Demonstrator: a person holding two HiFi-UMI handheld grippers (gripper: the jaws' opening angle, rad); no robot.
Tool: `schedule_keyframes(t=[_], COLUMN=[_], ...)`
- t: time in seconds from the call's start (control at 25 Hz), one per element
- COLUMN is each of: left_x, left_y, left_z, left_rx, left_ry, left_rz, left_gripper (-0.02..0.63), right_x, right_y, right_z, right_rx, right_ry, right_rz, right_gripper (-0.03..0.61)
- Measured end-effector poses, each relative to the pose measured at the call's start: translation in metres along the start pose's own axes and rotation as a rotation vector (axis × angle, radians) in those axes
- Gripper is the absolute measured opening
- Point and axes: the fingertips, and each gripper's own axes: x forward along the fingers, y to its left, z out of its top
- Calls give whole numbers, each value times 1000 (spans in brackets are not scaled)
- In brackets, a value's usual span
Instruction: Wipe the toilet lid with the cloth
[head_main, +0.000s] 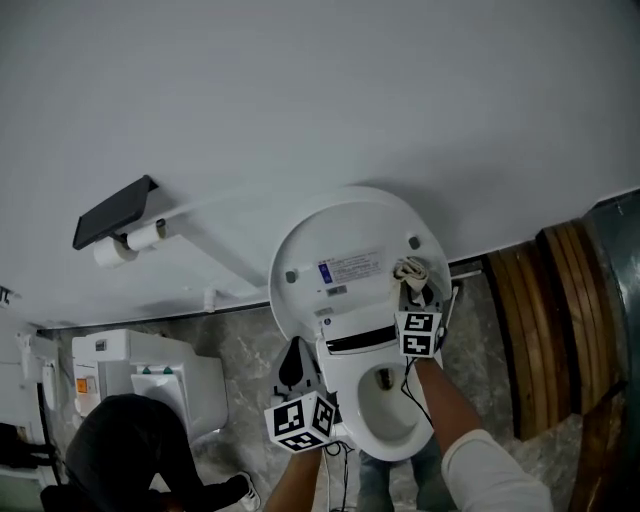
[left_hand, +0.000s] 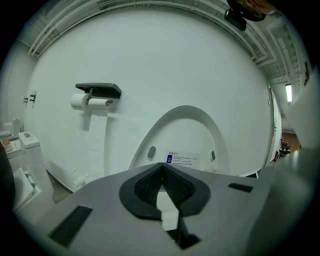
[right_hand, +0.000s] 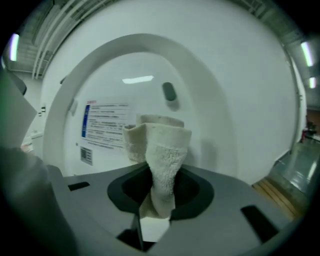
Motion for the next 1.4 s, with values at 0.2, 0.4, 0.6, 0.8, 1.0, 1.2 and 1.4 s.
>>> schedule_keyframes(t=[0.2,0.4,0.6,0.8,1.0,1.2,1.4], left_x=[-1,-9,-17,-21,-22,-14,-6], left_y=[-9,0,27,59,77,77,67], left_z=[3,7,2,-5,-7,-4,-7], left_rx=[16,36,45,41,34,29,28], left_ry=[-9,-24,-18,-5,-1,-8,2], left_rz=[-11,-9,14,40,55,44,25], left_gripper=[14,14,14,14,14,14,14], right_x=[-1,-13,-27,-29,-9,15,20], right_y=[-35,4,120,216,267,253,193], right_z=[-11,-11,-8,-13,-49,-63,-76], right_rx=[76,62,10,-69,-180,-160,-85], right_ry=[52,-14,-88,-77,28,102,110], right_rz=[-102,9,287,450,496,432,346], right_gripper=[92,91,92,92,92,92,92])
